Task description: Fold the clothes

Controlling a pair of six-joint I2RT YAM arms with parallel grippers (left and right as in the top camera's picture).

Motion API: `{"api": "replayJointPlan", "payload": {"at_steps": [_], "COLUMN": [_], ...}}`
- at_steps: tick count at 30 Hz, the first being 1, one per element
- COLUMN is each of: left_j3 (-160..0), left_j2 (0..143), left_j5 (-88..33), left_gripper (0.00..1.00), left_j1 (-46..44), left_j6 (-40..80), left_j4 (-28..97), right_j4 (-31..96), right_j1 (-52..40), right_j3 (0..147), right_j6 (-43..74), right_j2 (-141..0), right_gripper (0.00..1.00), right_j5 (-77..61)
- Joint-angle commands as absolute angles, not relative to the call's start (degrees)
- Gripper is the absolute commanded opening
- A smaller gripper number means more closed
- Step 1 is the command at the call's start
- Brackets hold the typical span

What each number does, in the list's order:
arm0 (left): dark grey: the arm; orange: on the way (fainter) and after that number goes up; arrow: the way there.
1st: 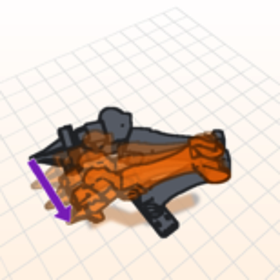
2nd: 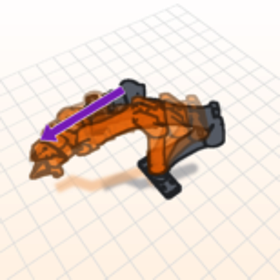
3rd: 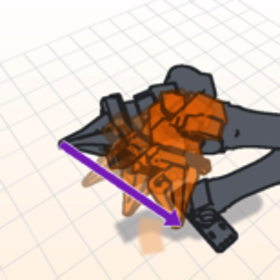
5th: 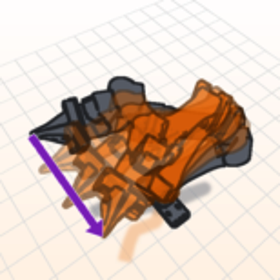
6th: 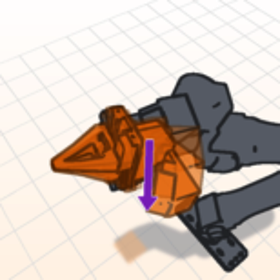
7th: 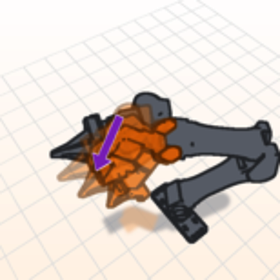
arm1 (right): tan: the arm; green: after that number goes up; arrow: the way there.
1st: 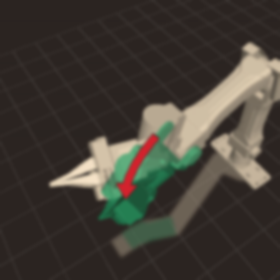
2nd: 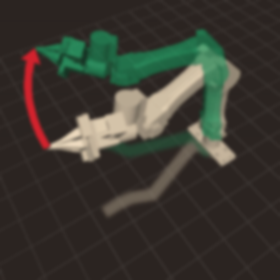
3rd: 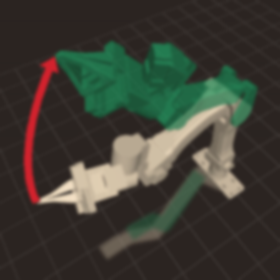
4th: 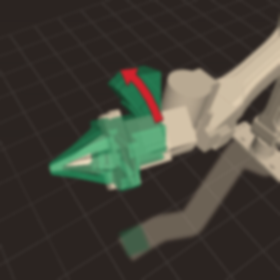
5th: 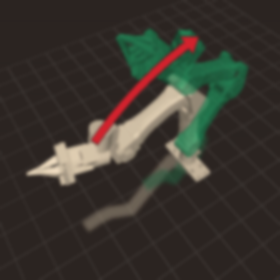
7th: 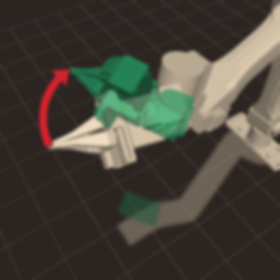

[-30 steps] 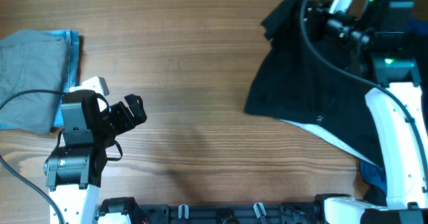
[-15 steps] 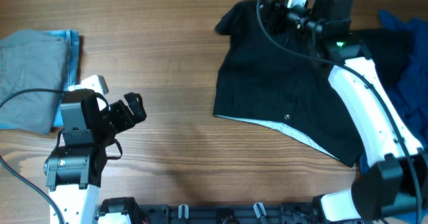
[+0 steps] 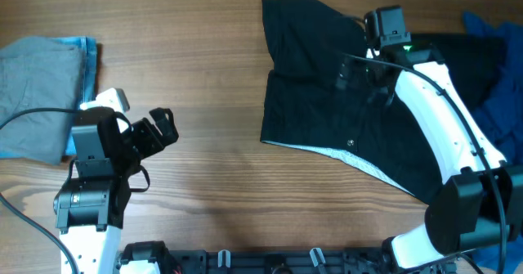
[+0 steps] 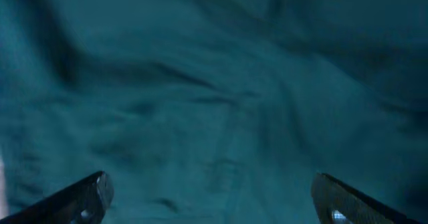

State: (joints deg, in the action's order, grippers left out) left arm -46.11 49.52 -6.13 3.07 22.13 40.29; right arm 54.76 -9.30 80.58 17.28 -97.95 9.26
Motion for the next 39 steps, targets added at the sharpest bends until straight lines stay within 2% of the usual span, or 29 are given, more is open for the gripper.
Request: {"api": "replayJointPlan", "payload": {"at_steps": [1, 6, 12, 19, 29, 39], "left_j3": [-47.2, -47.2, -47.2, -47.2, -47.2, -47.2], "left_j2": [49.9, 53.7, 64.5, 78.9, 95.6, 106.8], "left_j5": [-7.4, -15.6, -25.7, -34.0, -34.6, -31.4], "left_gripper": [1.00, 1.00, 1.00, 1.00, 1.00, 1.00], "left_j1": [3.2, 3.2, 3.2, 2.2, -12.4, -24.9], "left_j6": [30.1, 30.7, 30.8, 38.2, 39.1, 53.2], "left_j4": [38.9, 36.5, 35.1, 31.2, 17.6, -1.4], "right_j4": [58.0, 61.2, 61.6, 61.8, 63.7, 64.8], "right_j1": [-8.2, -8.2, -8.0, -5.7, -1.7, -1.4], "right_j3": [81.1, 81.1, 81.1, 81.1, 81.1, 81.1], "right_j6": [16.5, 13.9, 15.1, 15.2, 15.1, 15.0], "right_j2": [-98.2, -98.1, -98.1, -98.1, -98.1, -98.1], "right_gripper": [1.00, 1.00, 1.00, 1.00, 1.00, 1.00], "right_j5": [14.5, 7.8, 7.6, 7.6, 7.6, 7.7]}}
